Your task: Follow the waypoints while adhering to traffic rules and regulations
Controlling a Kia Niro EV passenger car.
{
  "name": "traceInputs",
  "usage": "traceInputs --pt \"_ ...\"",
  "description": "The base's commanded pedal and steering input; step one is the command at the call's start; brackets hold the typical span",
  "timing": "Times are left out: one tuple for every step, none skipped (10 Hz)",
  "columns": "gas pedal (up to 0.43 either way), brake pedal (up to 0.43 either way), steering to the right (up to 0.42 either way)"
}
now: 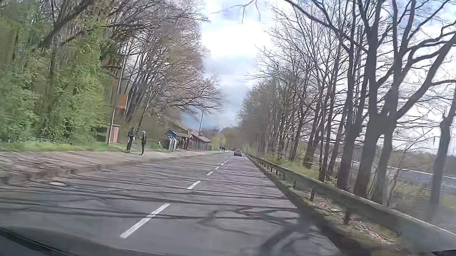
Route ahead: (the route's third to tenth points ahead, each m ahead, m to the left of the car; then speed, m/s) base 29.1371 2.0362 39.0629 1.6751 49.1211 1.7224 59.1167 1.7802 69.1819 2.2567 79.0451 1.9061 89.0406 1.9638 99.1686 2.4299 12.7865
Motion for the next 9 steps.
traceInputs --pt "0.067 0.000 0.002" --pt "0.059 0.000 0.002" --pt "0.047 0.006 0.002" --pt "0.047 0.000 0.000" --pt "0.047 0.000 0.000" --pt "0.047 0.000 0.000" --pt "0.028 0.000 0.000" --pt "0.028 0.000 0.000" --pt "0.020 0.000 0.000"
